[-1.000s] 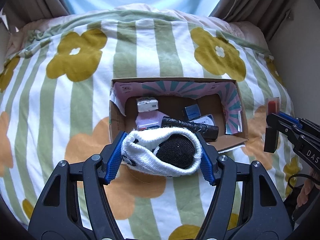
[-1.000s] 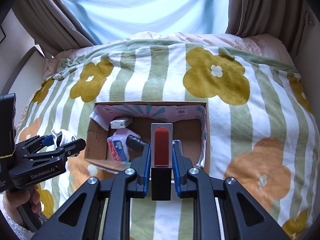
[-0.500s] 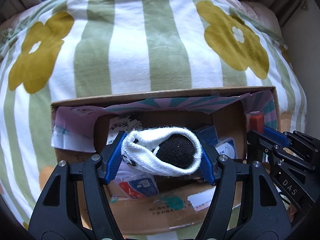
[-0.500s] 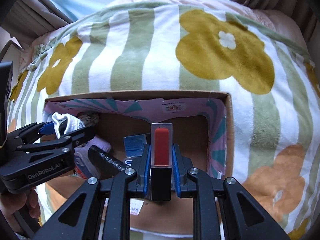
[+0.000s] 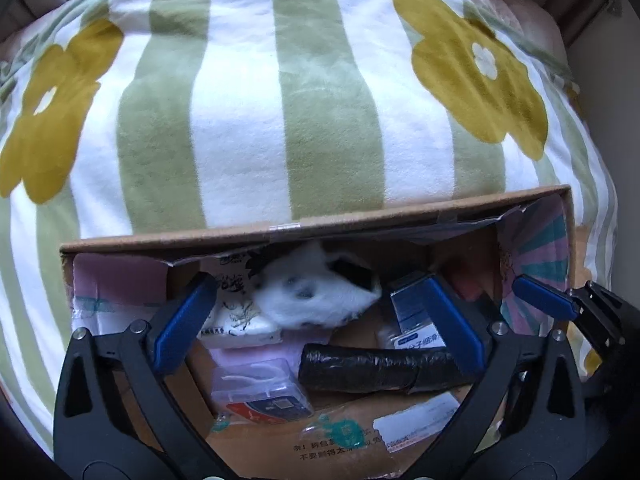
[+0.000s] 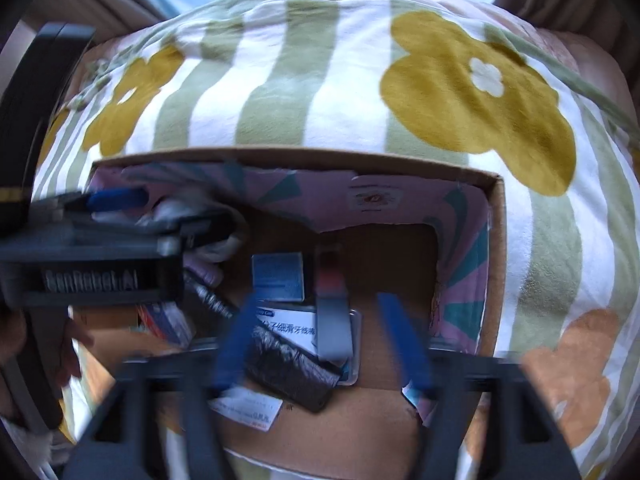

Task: Organize objects
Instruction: 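Open both tools to drop the sock and lipstick into the box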

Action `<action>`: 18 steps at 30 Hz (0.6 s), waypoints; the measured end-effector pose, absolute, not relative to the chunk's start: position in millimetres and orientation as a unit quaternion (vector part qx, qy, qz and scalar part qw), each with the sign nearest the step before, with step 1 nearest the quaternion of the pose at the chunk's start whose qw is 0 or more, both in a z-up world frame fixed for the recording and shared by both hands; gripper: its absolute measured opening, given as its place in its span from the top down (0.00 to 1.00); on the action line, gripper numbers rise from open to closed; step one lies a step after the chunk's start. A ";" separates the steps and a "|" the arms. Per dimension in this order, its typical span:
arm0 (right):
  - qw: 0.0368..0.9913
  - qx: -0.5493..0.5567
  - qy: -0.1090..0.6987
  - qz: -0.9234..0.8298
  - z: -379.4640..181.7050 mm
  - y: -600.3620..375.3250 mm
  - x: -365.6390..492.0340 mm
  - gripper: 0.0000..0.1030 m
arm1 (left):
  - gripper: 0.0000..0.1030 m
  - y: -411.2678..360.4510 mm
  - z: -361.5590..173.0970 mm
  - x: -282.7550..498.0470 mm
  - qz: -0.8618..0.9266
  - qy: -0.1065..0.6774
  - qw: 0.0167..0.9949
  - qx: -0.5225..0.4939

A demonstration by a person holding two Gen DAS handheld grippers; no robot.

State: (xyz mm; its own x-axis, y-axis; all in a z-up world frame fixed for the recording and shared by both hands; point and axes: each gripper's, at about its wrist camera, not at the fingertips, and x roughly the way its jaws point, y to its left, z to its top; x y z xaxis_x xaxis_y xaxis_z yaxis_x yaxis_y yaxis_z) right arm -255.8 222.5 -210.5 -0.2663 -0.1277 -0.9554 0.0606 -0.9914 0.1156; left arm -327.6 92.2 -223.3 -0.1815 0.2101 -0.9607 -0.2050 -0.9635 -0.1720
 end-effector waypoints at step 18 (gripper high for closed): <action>0.075 0.571 -0.003 -0.818 -188.9 203.9 -239.9 0.02 | 0.00 89.9 -202.9 -329.2 0.774 0.006 0.132 -0.619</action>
